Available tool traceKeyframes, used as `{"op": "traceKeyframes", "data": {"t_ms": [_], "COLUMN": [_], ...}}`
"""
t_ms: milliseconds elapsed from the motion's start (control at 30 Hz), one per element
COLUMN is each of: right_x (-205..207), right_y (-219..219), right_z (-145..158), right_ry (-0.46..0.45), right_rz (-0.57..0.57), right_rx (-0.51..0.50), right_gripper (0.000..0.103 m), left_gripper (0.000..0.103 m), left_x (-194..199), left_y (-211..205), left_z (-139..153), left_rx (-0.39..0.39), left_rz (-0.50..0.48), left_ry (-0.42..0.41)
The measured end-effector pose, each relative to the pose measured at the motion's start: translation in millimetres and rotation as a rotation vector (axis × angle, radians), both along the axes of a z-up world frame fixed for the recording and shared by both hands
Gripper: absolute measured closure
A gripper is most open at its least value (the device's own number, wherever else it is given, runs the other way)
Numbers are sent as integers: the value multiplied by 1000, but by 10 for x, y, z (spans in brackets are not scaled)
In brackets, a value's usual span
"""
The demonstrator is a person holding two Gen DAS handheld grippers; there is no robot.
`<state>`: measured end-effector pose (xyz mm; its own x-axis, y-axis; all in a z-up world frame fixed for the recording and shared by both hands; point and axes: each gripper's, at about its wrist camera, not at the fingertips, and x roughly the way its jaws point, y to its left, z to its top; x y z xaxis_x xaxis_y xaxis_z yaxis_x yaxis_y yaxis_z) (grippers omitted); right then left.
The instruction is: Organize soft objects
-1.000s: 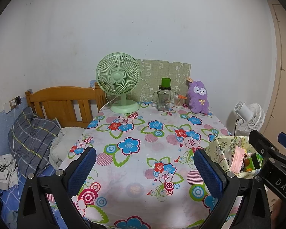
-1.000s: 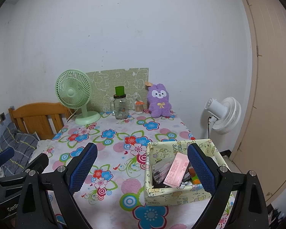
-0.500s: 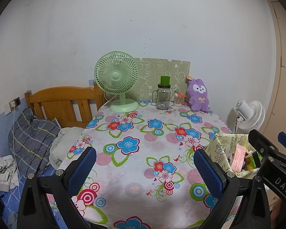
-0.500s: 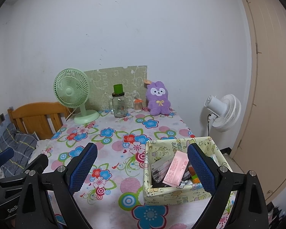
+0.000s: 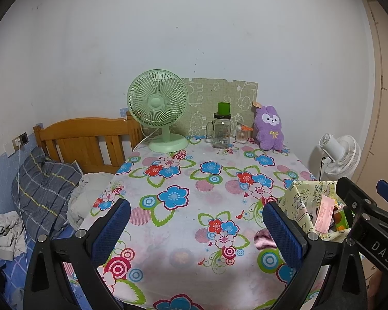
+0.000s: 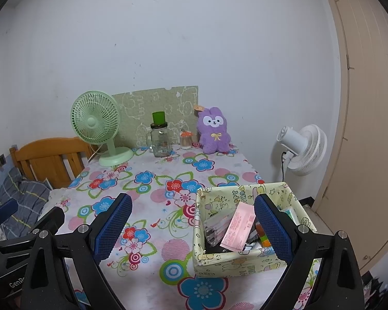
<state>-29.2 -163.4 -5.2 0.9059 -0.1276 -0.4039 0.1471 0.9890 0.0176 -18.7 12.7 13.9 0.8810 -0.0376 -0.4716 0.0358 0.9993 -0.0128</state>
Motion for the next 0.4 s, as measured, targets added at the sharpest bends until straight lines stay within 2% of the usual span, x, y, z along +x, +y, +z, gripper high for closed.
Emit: {"op": "traceKeyframes", "data": {"t_ms": [400], "right_x": [80], "right_y": [-1], "right_z": [-56], "right_ry": [16], "right_rz": [-2], "right_rx": [4], "right_gripper": [6], "left_gripper": [0], "left_x": [59], "left_y": [-5], "left_z": [-65], "left_rx": [4], "left_rz": [-2], "left_ry": [13]}}
